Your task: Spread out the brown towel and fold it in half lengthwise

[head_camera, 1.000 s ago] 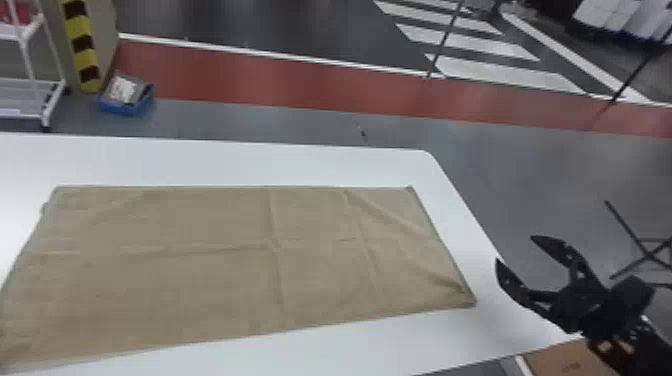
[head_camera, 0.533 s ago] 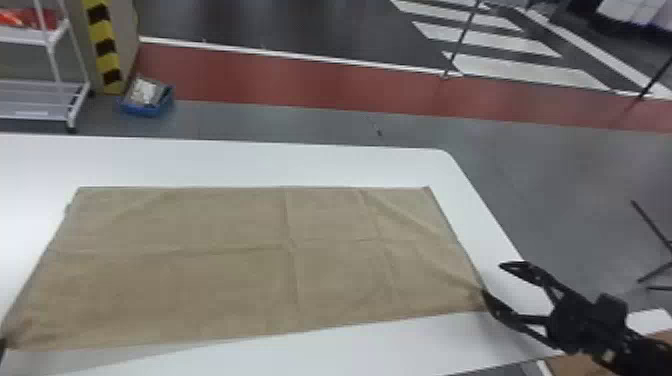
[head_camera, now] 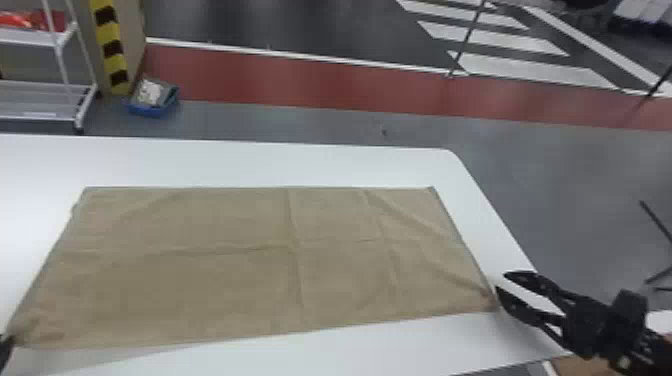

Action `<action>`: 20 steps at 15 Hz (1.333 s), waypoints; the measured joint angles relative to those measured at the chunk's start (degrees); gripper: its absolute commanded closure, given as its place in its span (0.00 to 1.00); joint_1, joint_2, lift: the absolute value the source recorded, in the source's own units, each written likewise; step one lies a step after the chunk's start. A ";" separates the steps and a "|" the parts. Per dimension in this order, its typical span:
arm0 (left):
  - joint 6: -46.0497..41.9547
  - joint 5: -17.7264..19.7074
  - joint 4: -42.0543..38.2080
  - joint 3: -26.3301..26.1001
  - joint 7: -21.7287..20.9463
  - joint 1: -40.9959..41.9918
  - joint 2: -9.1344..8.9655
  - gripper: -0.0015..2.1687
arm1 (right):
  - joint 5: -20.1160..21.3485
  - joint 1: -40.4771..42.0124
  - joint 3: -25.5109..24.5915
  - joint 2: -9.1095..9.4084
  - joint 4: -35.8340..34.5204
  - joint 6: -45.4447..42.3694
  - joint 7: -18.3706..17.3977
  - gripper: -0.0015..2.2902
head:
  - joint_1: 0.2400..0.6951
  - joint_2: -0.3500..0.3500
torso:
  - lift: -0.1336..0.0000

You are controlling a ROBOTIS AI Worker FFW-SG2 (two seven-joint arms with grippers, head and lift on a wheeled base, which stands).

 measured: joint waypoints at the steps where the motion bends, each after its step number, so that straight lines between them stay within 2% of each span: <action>1: 0.28 -0.05 -0.04 -0.02 0.07 0.00 0.00 0.67 | -0.31 0.14 -0.49 0.01 -1.26 2.23 1.24 0.33 | 1.00 0.09 | 0.07; 4: 1.65 -0.62 -0.51 -0.23 0.22 -0.01 -0.29 0.67 | -2.58 2.21 -3.32 0.71 -10.92 18.12 5.56 0.33 | 1.00 0.06 | 0.07; 6: 1.95 -0.90 -0.56 -0.43 0.22 -0.01 -0.42 0.67 | -3.77 3.47 -5.52 1.64 -17.03 28.31 6.96 0.33 | 1.00 0.05 | 0.07; 8: 1.98 -0.96 -0.52 -0.62 0.30 -0.08 -0.50 0.67 | -4.13 3.93 -6.44 2.00 -18.92 33.27 7.18 0.33 | 1.00 0.03 | 0.07; 11: 1.63 -0.96 0.26 -0.80 0.31 -0.43 -0.22 0.67 | -4.19 3.87 -6.13 1.74 -14.69 29.23 7.95 0.33 | 1.00 0.02 | 0.07; 14: 1.43 -0.96 0.57 -1.19 0.39 -0.88 -0.07 0.67 | -4.40 3.69 -5.49 1.45 -8.45 16.58 9.21 0.33 | 1.00 0.02 | 0.07; 16: 1.19 -0.96 0.94 -1.22 0.39 -1.13 0.01 0.67 | -4.60 3.54 -5.11 1.21 -5.90 11.62 9.51 0.33 | 1.00 0.03 | 0.07; 20: 0.91 -0.90 1.34 -1.21 0.39 -1.23 0.25 0.67 | -4.03 2.42 -3.11 0.89 -3.74 9.90 7.98 0.33 | 1.00 0.06 | 0.07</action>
